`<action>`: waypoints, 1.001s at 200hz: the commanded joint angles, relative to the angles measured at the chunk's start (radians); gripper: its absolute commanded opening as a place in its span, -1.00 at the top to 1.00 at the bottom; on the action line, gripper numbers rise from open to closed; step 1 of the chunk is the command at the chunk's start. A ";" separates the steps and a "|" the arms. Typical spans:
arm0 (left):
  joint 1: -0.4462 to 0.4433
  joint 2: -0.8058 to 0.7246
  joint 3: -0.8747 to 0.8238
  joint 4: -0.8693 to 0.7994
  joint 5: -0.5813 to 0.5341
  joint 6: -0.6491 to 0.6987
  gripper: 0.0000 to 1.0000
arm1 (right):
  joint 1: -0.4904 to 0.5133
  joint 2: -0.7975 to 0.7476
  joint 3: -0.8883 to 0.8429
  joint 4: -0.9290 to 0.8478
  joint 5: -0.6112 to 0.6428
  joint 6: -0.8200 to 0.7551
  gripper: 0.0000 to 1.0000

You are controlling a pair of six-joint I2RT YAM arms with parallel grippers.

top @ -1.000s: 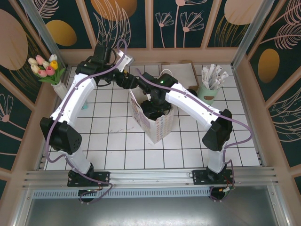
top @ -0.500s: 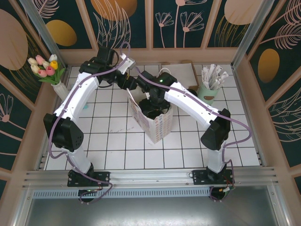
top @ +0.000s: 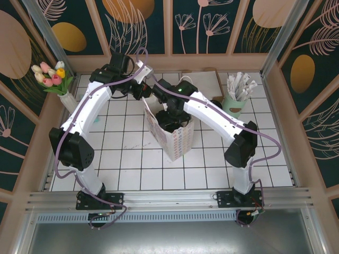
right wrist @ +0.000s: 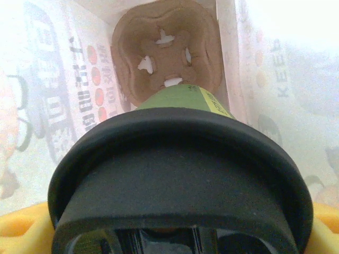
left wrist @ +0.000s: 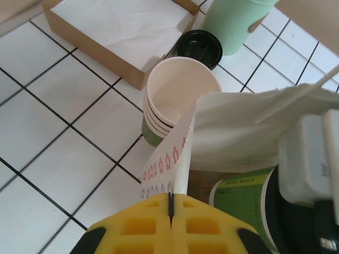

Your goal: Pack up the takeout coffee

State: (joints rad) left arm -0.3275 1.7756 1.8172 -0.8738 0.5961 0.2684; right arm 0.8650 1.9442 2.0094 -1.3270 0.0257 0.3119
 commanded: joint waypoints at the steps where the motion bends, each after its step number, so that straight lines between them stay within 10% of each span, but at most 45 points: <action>1: -0.008 -0.011 -0.009 -0.001 0.020 0.014 1.00 | -0.015 0.044 0.019 -0.035 -0.006 -0.020 -0.45; 200: -0.018 -0.090 -0.039 0.079 -0.117 -0.007 1.00 | -0.019 -0.007 -0.147 -0.042 -0.032 0.007 -0.44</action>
State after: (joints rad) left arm -0.3492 1.7382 1.7817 -0.8318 0.4957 0.2646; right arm 0.8478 1.9652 1.8717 -1.2995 -0.0082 0.2966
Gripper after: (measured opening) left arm 0.053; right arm 0.821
